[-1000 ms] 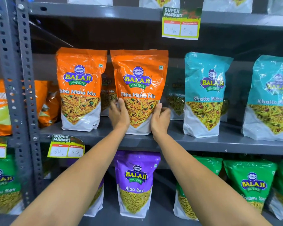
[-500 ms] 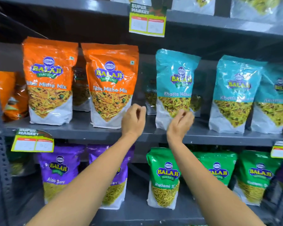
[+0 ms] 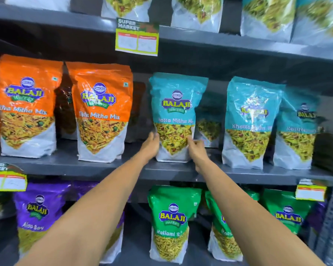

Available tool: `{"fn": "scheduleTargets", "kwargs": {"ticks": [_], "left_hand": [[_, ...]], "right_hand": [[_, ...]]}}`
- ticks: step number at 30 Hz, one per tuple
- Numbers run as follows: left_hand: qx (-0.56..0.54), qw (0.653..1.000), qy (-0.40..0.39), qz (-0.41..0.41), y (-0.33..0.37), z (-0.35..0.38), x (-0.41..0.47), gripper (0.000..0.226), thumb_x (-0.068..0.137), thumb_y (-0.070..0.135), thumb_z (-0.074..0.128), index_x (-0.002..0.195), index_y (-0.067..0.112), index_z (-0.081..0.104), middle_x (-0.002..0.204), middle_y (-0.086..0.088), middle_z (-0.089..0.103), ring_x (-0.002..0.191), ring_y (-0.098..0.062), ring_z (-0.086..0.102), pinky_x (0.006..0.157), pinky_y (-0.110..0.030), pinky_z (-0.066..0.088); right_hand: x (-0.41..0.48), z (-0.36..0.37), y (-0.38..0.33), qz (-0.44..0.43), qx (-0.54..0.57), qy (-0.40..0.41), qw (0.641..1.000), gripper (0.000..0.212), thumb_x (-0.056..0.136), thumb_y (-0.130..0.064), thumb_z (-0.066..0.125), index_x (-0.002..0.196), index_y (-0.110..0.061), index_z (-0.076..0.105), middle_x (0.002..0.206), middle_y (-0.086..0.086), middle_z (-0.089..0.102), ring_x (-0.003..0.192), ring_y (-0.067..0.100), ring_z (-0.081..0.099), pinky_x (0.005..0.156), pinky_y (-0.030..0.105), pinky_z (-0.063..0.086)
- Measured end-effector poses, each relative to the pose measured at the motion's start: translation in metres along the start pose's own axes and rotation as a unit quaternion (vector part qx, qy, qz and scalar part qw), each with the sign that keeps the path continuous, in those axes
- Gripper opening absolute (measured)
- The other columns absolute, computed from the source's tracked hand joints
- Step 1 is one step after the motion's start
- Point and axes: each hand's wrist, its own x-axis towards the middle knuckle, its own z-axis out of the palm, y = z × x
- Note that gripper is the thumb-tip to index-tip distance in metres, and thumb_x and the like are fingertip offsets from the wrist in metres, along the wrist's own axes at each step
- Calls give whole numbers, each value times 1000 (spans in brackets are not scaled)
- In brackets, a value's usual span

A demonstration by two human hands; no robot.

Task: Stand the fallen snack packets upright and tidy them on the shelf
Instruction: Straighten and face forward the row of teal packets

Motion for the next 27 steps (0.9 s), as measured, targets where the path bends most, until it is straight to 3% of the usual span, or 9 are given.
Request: {"fn": "scheduleTargets", "kwargs": {"ticks": [2, 5, 10, 13, 15, 19, 22, 24, 27], "left_hand": [[22, 1000, 20, 7, -9, -7, 2, 45, 98, 38, 31, 138, 22, 40, 142, -15, 48, 123, -33, 49, 90, -35, 41], [65, 996, 44, 31, -24, -15, 3, 20, 90, 27, 51, 99, 14, 64, 110, -16, 68, 94, -30, 61, 74, -34, 45], [-11, 999, 30, 7, -29, -24, 2, 17, 85, 15, 64, 95, 2, 66, 92, -18, 68, 91, -28, 62, 85, -44, 53], [-87, 996, 24, -19, -32, -35, 0, 5, 83, 10, 68, 83, 7, 64, 85, -13, 67, 89, -26, 63, 72, -33, 56], [-83, 996, 42, -15, -32, -40, -3, 6, 81, 10, 71, 81, 8, 65, 87, -14, 68, 84, -22, 65, 70, -31, 57], [-15, 995, 97, -29, -26, -39, -10, 6, 81, 12, 71, 81, 9, 65, 94, -18, 70, 89, -29, 68, 84, -42, 58], [-69, 995, 58, -38, -10, -43, -12, 7, 89, 8, 57, 94, 11, 61, 112, -19, 66, 105, -32, 62, 92, -45, 53], [-185, 981, 55, -28, 6, -48, -8, 20, 95, 4, 44, 107, 9, 59, 123, -17, 60, 114, -30, 57, 94, -43, 50], [-244, 966, 90, -8, 32, -50, -1, 24, 97, 11, 43, 116, 8, 57, 125, -9, 58, 116, -26, 53, 93, -43, 48]], "right_hand": [[5, -8, 4, 9, 30, -8, 999, 30, 93, -44, 42, 75, -20, 48, 73, 6, 50, 70, 23, 50, 71, 41, 49], [11, -19, 11, 1, 28, -16, 999, 32, 92, -23, 47, 61, -20, 54, 71, 10, 57, 73, 27, 56, 82, 54, 53], [9, -17, 10, -13, 45, -1, 999, 20, 89, -9, 55, 70, -16, 58, 65, 13, 60, 64, 27, 55, 77, 55, 55], [8, -15, 8, -20, 24, 7, 999, 19, 89, -10, 56, 72, -15, 60, 74, 17, 65, 65, 30, 60, 78, 51, 57], [7, -13, 8, -30, -9, 31, 999, 14, 88, -14, 58, 75, -15, 63, 84, 15, 69, 76, 31, 65, 78, 43, 57], [6, -10, 7, -19, -42, 70, 996, 10, 86, -18, 61, 77, -17, 65, 87, 9, 69, 81, 20, 59, 67, 25, 44], [11, -16, -2, 11, 15, 0, 1000, 7, 82, -10, 60, 82, -13, 65, 102, 14, 69, 97, 29, 62, 85, 41, 55], [20, -23, -19, -9, 53, -10, 998, 16, 82, -4, 56, 87, -14, 67, 109, 13, 69, 102, 27, 61, 93, 41, 52], [33, -25, -58, -42, 128, -25, 991, 13, 87, -11, 56, 92, -15, 68, 116, 10, 68, 109, 25, 60, 100, 41, 47]]}}
